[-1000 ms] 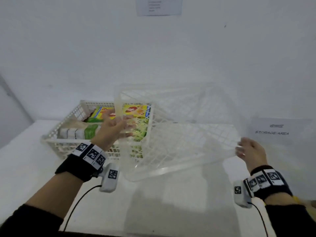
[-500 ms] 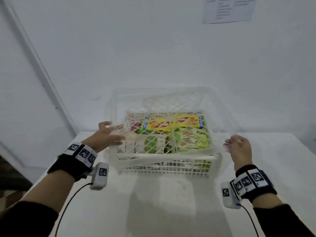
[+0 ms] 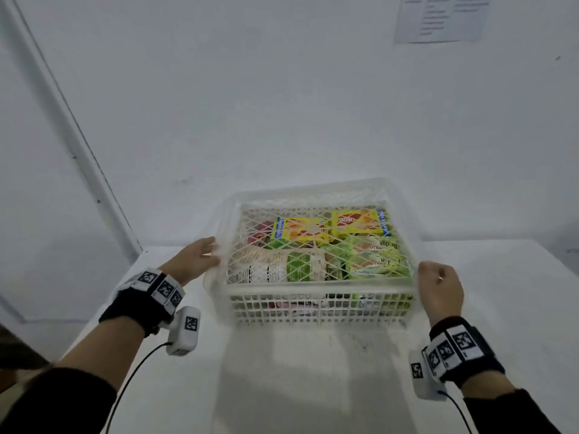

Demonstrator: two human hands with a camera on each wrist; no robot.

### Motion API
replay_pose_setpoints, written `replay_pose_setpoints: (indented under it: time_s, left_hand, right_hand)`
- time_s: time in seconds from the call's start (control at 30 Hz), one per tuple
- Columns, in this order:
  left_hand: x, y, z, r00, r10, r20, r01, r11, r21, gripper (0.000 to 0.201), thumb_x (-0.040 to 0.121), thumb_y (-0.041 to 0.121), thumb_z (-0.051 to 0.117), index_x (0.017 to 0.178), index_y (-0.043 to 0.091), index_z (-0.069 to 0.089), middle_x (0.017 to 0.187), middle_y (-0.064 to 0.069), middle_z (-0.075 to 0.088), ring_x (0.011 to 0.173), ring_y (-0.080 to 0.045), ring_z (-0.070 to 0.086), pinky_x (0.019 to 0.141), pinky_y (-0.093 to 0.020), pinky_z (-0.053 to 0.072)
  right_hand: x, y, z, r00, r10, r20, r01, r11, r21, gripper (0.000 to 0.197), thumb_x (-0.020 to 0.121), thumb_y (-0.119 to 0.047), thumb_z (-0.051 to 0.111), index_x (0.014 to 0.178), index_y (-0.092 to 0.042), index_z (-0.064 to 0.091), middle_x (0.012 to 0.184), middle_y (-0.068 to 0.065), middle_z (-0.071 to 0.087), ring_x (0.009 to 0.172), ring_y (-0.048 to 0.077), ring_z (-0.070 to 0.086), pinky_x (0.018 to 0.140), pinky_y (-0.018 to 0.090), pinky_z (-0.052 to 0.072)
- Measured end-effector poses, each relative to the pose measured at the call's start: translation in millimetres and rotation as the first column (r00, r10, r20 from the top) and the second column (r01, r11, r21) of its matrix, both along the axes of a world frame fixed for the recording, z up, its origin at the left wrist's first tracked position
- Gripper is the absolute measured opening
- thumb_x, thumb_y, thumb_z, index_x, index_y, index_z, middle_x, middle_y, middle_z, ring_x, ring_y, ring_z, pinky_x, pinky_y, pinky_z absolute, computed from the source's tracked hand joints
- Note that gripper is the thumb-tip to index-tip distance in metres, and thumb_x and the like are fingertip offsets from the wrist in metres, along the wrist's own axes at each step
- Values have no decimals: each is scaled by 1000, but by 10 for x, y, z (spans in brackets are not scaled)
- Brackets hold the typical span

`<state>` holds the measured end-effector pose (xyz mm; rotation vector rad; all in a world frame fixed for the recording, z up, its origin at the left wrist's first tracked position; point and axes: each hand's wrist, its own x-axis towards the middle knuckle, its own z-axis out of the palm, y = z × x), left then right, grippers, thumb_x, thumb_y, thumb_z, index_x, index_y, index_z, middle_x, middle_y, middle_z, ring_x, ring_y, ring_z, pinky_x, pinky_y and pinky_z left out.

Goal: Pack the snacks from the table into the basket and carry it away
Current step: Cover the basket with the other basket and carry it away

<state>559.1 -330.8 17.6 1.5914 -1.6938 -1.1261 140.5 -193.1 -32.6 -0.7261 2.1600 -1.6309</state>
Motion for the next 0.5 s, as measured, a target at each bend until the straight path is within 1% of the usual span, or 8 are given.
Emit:
replay_pose_setpoints:
  time_s: [0.1, 0.17, 0.23, 0.27, 0.33, 0.37, 0.43, 0.5]
  left_hand:
    - [-23, -15, -51, 1000, 20, -7, -20, 1000, 0, 55, 92, 7, 59, 142, 5, 36, 142, -14, 45, 130, -27, 44, 103, -34, 37]
    - [-39, -22, -97, 1000, 2, 14, -2, 1000, -7, 53, 94, 9, 57, 142, 7, 37, 144, -14, 43, 132, -25, 43, 105, -35, 36]
    - [-55, -29, -140, 999, 3, 35, -2, 1000, -28, 51, 95, 9, 55, 143, 6, 37, 146, -13, 43, 133, -24, 42, 107, -34, 35]
    - [-57, -33, -166, 999, 8, 43, -7, 999, -39, 50, 95, 10, 54, 143, 6, 38, 145, -12, 43, 133, -24, 43, 107, -34, 35]
    - [-63, -51, -207, 998, 25, 49, -23, 999, -49, 49, 95, 11, 55, 142, 8, 41, 143, -12, 46, 130, -23, 46, 107, -35, 37]
    - [-64, -60, -224, 998, 36, 52, -33, 998, -52, 48, 95, 13, 55, 141, 11, 43, 140, -12, 50, 125, -24, 50, 104, -37, 41]
    - [-65, -68, -246, 996, 76, 36, -75, 997, -27, 45, 95, 18, 55, 139, 18, 46, 123, -12, 61, 104, -26, 58, 85, -36, 49]
    - [-71, -56, -263, 993, 116, -15, -115, 993, 22, 43, 95, 20, 55, 137, 24, 48, 106, -14, 66, 89, -26, 59, 74, -33, 49]
  right_hand:
    - [50, 62, -30, 1000, 15, -26, -15, 1000, -2, 47, 84, -44, 44, 104, -4, 59, 104, 12, 58, 92, 24, 49, 81, 29, 34]
    - [83, 92, -12, 998, 38, -41, -37, 999, 8, 56, 84, -48, 41, 116, -6, 61, 112, 10, 59, 107, 30, 53, 87, 30, 38]
    - [73, 92, 15, 999, 44, -29, -44, 999, -1, 44, 95, -31, 45, 135, -16, 53, 130, 11, 58, 116, 28, 53, 96, 29, 36]
    - [60, 90, 30, 998, 49, -28, -49, 999, -7, 42, 96, -24, 46, 137, -19, 51, 131, 11, 58, 110, 26, 54, 95, 26, 35]
    - [8, 74, 55, 997, 67, -28, -68, 998, -14, 40, 95, -20, 49, 134, -21, 55, 121, 11, 62, 102, 20, 54, 91, 22, 34]
    - [-18, 67, 64, 996, 81, -25, -81, 997, -13, 38, 94, -21, 52, 132, -20, 56, 115, 9, 62, 103, 20, 54, 90, 21, 34]
    - [-90, 42, 71, 994, 105, -6, -105, 994, 0, 35, 92, -26, 57, 126, -19, 58, 112, 9, 63, 100, 20, 56, 87, 26, 37]
    - [-159, 9, 73, 993, 121, 10, -121, 992, 17, 31, 91, -28, 59, 120, -17, 58, 106, 11, 65, 93, 22, 57, 83, 30, 40]
